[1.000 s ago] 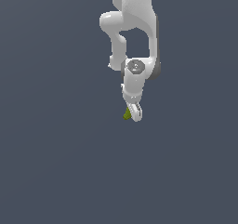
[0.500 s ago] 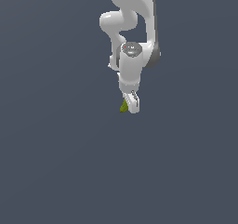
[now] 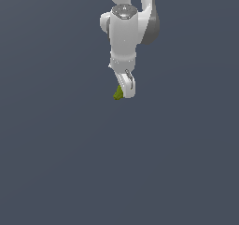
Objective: Pick up the object and move it to a goal position.
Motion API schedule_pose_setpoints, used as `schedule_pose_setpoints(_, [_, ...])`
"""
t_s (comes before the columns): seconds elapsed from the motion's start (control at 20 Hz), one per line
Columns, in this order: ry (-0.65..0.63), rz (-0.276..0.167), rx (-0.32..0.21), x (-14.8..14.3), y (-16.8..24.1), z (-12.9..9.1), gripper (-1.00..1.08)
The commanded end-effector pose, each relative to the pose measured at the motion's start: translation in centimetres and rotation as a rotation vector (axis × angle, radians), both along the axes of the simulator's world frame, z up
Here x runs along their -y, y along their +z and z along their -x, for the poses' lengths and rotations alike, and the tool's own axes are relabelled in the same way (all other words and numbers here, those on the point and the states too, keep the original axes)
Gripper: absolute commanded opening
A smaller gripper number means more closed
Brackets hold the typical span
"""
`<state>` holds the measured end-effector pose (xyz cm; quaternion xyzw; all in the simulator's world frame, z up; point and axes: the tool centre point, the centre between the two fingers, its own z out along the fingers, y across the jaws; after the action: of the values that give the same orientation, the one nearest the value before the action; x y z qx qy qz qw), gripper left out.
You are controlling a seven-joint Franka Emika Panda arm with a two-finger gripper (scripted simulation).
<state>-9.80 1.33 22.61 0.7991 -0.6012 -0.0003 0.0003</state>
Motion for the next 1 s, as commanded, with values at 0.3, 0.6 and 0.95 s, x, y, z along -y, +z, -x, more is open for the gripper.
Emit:
schedule_pose_setpoints(0.3, [0.000, 0.001, 0.001, 2.6, 8.7, 0.2, -1.00])
schedule_pose_setpoints(0.6, [0.000, 0.001, 0.001, 4.3, 14.7, 0.2, -1.00])
schedule_pose_setpoints(0.95, [0.001, 0.000, 0.001, 6.1, 21.4, 0.1, -1.00])
